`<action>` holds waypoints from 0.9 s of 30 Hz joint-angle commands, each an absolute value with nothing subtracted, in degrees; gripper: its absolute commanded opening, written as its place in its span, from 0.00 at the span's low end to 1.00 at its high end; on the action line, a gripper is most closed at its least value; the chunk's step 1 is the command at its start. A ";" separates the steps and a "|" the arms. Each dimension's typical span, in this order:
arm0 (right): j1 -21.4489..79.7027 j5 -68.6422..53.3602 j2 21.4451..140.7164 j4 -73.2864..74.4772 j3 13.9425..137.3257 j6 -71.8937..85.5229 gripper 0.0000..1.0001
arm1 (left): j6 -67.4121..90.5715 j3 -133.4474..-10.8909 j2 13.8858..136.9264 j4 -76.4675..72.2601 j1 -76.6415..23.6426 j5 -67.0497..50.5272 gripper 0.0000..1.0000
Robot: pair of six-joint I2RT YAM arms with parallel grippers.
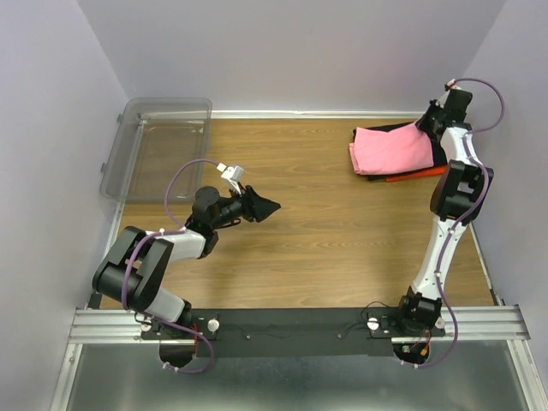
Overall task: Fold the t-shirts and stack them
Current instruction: Neatly place the folded tshirt to the corner
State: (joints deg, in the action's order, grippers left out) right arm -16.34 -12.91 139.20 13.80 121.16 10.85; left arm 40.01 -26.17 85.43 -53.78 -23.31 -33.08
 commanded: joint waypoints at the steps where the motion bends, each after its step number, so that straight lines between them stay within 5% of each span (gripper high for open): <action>1: -16.79 -10.03 139.57 12.83 123.22 8.71 0.04 | 38.58 -27.86 85.96 -53.61 -22.94 -32.70 0.61; 9: -16.79 -6.77 137.47 12.75 117.17 2.46 0.62 | 38.67 -29.96 88.50 -53.53 -22.94 -32.96 0.61; 27: -12.05 -6.59 121.30 2.64 98.37 -4.13 0.66 | 42.63 -34.55 93.52 -56.69 -25.84 -33.84 0.61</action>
